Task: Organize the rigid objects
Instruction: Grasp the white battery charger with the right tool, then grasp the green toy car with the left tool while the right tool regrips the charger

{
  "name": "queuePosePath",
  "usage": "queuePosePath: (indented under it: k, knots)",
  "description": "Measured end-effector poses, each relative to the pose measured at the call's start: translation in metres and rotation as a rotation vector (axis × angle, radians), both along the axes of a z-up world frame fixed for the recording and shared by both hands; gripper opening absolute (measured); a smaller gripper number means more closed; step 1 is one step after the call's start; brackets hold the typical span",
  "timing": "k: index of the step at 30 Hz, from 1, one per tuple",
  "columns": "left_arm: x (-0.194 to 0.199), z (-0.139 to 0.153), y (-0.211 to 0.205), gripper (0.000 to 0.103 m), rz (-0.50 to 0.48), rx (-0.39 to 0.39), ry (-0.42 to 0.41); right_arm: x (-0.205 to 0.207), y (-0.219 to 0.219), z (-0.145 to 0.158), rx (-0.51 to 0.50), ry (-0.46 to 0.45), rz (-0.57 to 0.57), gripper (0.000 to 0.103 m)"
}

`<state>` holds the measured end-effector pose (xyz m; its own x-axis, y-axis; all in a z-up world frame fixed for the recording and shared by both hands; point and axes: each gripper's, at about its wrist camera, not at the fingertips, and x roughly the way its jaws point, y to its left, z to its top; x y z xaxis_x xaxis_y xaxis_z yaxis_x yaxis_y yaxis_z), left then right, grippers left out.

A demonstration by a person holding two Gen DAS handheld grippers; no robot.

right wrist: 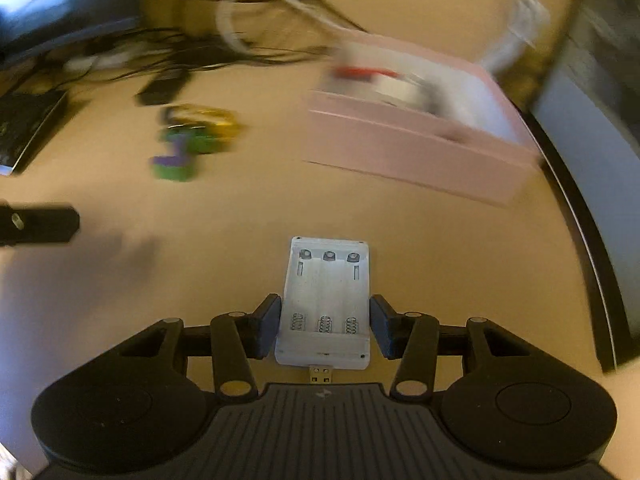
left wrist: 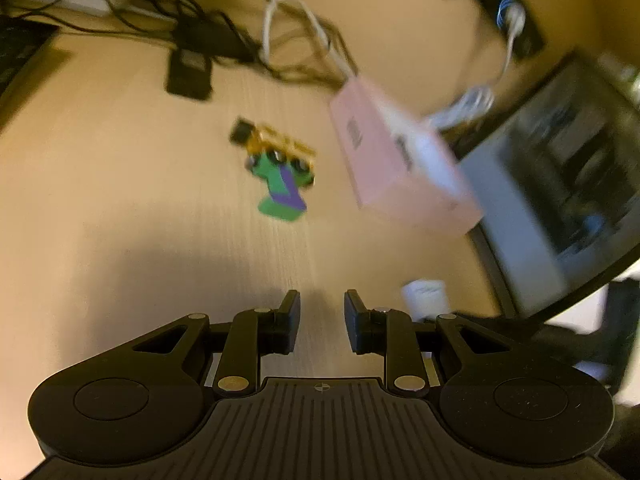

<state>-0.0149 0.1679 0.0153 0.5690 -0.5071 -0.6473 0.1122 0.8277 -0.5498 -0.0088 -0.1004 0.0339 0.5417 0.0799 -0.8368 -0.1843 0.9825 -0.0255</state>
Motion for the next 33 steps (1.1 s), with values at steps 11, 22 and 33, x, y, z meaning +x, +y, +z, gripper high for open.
queuePosePath:
  k: [11, 22, 33]
  knots:
    - [-0.005, 0.005, -0.063, 0.027, -0.015, 0.376, -0.069, 0.018, -0.073, -0.004, 0.304, 0.171, -0.143, 0.064]
    - [-0.019, 0.006, -0.053, 0.027, 0.058, 0.34, -0.024, 0.027, -0.072, -0.006, 0.354, 0.197, -0.105, 0.083]
    - [-0.025, 0.016, -0.038, 0.027, 0.12, 0.351, -0.02, 0.028, -0.082, -0.008, 0.455, 0.213, -0.12, 0.086]
